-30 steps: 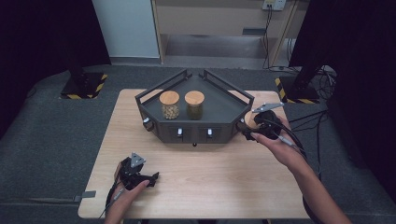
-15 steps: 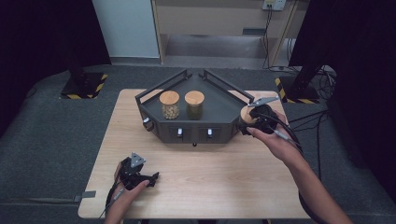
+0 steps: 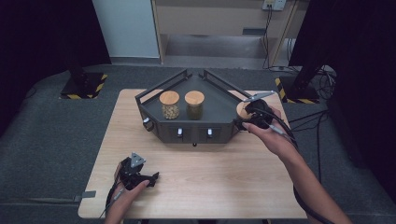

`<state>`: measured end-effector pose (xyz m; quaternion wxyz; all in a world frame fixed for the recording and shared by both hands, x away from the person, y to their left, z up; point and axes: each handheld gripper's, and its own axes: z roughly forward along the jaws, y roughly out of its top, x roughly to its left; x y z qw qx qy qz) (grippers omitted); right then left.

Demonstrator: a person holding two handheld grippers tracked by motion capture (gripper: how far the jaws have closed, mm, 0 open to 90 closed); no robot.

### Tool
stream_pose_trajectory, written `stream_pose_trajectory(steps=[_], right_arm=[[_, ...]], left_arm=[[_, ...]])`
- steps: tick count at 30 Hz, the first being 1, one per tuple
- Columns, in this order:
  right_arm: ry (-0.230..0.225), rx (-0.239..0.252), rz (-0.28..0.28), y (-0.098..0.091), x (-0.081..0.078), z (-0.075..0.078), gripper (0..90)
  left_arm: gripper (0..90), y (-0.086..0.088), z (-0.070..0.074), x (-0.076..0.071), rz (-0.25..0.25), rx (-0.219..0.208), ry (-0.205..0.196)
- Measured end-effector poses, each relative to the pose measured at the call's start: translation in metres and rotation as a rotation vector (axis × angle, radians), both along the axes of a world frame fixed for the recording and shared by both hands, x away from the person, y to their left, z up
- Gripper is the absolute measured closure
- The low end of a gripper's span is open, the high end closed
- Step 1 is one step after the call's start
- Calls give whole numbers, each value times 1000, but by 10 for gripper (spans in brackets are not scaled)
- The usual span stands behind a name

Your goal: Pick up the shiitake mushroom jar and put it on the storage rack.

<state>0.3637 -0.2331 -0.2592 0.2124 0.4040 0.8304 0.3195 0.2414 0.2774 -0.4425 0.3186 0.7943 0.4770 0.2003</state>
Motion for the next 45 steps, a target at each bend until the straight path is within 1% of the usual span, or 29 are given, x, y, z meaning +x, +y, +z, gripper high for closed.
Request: stream_pose_trajectory(steps=[7,13,17,26,31,32,33,37,45], right_arm=[[-4,-11,8,8,6,6,254],[-8,2,3,13,11,9,254],[-11,-4,9,18,16,10,254],[-10,3,15,26,27,11,254],[-5,3,9,28,32,11,254],[-3,0,5,29,36,12,254],[-2,1,4,29,37,12,254],[3,19,-11,29,43,13,254],[7,30,-27,33,54,12,254]], left_arm=[[0,0,0,0,2,-3,-1],[0,-1,0,-1,5,-2,-3],[0,-1,0,-1,5,-2,-2],[0,-1,0,0,4,-2,-2],[0,-1,0,0,4,-1,-2],[0,-1,0,0,4,-1,-2],[0,-1,0,0,4,-2,-2],[0,-1,0,0,4,-2,-2],[0,-1,0,0,4,-2,-1]])
